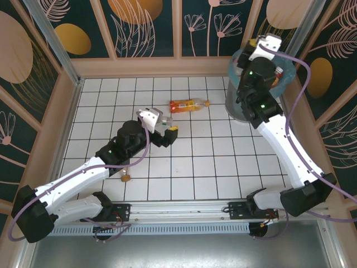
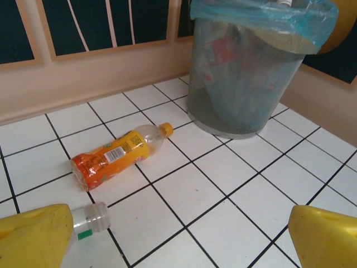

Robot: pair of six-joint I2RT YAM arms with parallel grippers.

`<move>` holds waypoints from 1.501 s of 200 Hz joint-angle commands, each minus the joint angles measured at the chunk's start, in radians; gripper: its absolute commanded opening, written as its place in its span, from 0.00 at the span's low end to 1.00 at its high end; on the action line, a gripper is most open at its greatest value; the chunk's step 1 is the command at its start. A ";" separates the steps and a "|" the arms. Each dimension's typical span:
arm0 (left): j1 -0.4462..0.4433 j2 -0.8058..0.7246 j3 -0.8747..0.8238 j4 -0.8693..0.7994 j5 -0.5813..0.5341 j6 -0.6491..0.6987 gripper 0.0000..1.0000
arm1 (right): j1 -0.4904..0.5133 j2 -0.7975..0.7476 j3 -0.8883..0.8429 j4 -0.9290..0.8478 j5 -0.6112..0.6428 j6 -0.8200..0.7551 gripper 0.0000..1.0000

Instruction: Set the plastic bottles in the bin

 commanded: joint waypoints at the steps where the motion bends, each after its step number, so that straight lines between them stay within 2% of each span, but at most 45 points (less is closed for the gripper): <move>1: 0.000 0.006 -0.016 -0.005 -0.017 0.015 0.98 | -0.043 0.046 -0.018 0.158 0.127 -0.185 0.17; 20: 0.001 0.005 -0.023 -0.011 -0.019 0.016 0.99 | -0.078 0.090 -0.010 0.119 0.144 -0.189 0.19; 54: 0.000 0.008 -0.034 -0.007 -0.020 0.017 0.98 | -0.156 0.130 -0.035 -0.040 0.083 -0.057 0.21; 94: 0.000 0.023 -0.027 -0.009 -0.015 0.017 0.99 | -0.192 0.131 -0.112 0.018 0.025 -0.036 0.21; 120: 0.000 0.032 -0.027 -0.008 -0.019 0.019 0.98 | -0.239 0.152 -0.086 -0.102 -0.095 0.118 0.21; 153: 0.000 0.039 -0.027 -0.012 -0.023 0.018 0.98 | -0.245 0.166 -0.074 -0.212 -0.230 0.211 0.23; 185: 0.002 0.043 -0.028 -0.012 -0.020 0.018 0.98 | -0.251 0.179 -0.107 -0.292 -0.288 0.236 0.23; 233: 0.000 0.071 -0.022 -0.012 -0.011 0.013 0.98 | -0.320 0.196 -0.205 -0.330 -0.382 0.264 0.23; 300: 0.001 0.085 -0.020 -0.012 -0.005 0.010 0.98 | -0.343 0.238 -0.239 -0.280 -0.338 0.190 0.23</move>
